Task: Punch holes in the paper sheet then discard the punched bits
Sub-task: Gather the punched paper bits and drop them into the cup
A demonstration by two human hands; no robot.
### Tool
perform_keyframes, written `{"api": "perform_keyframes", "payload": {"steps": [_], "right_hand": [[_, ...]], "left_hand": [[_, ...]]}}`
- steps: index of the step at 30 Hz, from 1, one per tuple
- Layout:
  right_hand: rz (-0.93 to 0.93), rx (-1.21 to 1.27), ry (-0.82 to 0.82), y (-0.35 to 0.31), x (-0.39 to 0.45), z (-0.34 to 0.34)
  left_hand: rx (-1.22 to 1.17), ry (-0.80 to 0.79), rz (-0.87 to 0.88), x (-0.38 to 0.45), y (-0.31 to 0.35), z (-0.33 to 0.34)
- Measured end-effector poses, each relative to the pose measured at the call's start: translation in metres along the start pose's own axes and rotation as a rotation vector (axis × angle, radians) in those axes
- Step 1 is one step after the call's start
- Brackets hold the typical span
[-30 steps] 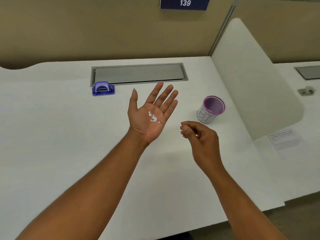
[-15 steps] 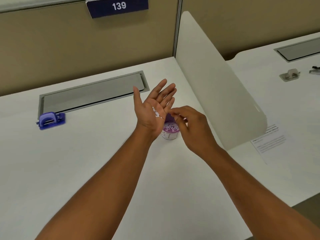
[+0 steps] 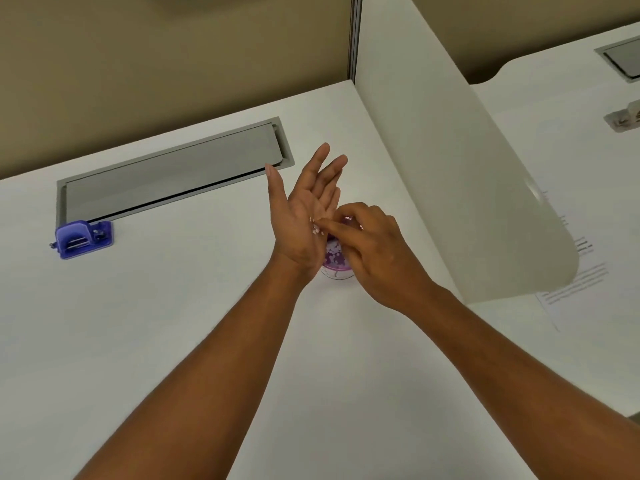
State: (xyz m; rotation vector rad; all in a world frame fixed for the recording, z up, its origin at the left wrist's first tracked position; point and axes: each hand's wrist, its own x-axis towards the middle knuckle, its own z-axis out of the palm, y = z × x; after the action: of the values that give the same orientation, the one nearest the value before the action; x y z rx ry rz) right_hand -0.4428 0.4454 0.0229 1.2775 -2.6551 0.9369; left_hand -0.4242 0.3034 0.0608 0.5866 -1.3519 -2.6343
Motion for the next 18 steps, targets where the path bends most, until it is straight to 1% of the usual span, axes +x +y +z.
{"api": "perform_keyframes", "payload": {"steps": [4,9,15,18], "right_hand": [[0.039,0.047,0.104,0.003,-0.002,0.001],[-0.017,0.055,0.097,-0.003,0.0,0.006],[0.023,0.044,0.193,-0.002,-0.006,0.009],[0.001,0.039,0.168,-0.002,-0.006,0.015]], "left_hand": [[0.064,-0.004,0.022,0.002,-0.001,0.001],[0.124,0.002,0.053,0.002,-0.001,0.004],[0.18,0.011,0.092,0.002,0.0,0.005],[0.184,0.007,0.104,0.001,0.0,0.006]]}}
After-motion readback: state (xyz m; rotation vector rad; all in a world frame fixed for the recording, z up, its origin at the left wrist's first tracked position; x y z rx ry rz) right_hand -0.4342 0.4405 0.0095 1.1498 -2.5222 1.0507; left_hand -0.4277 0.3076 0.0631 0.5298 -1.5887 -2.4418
